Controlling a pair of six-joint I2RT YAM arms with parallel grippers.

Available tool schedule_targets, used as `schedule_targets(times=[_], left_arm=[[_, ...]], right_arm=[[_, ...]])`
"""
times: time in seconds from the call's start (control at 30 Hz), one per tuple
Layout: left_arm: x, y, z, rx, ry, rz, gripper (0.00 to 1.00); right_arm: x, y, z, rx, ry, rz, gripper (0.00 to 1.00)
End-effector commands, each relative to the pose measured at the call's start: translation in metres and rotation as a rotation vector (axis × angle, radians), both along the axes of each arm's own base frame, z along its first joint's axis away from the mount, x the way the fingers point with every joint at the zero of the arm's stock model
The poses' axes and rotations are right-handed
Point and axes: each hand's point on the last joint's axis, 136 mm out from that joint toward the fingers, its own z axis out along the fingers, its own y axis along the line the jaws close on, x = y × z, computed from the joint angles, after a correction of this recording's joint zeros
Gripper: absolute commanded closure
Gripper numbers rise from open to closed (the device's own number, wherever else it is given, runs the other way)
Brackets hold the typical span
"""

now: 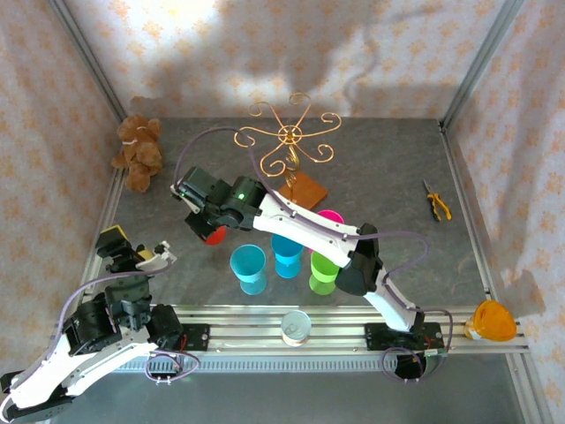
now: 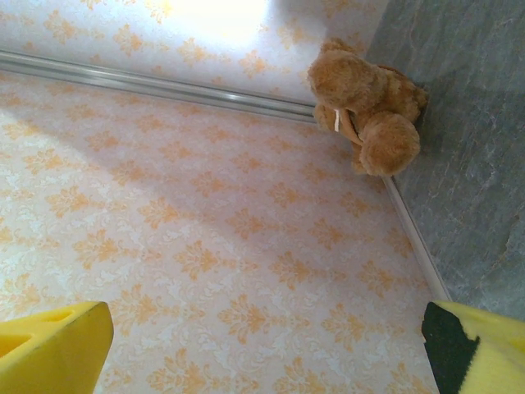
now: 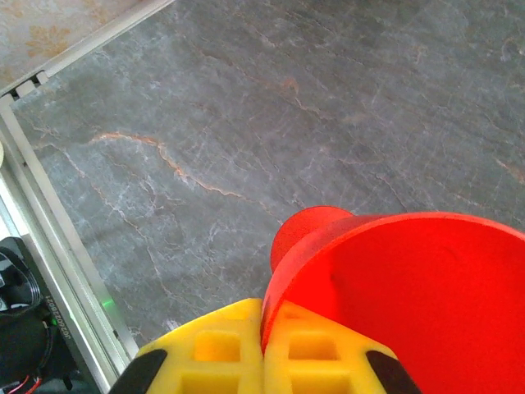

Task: Take the wine glass off the wine glass rack

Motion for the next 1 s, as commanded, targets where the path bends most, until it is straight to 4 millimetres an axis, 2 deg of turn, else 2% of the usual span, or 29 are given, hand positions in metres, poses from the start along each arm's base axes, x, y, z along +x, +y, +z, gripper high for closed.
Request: schedule_targets(times=[0.0, 0.13, 0.27, 0.97], left_arm=[[-0.005, 0.009, 0.012, -0.031, -0.037, 0.025, 0.01], [-0.006, 0.009, 0.013, -0.032, -0.039, 0.027, 0.01], [-0.004, 0.008, 0.011, -0.026, -0.036, 0.027, 0.01], [-0.004, 0.007, 0.012, -0.026, -0.037, 0.023, 0.01]], right_arm=[[0.006, -0.004, 0.006, -0.005, -0.028, -0.052, 1.00], [0.014, -0.011, -0.005, -0.047, -0.050, -0.112, 1.00], [0.013, -0.013, -0.014, -0.066, -0.037, -0.128, 1.00], [0.011, -0.011, -0.050, -0.120, 0.020, -0.152, 1.00]])
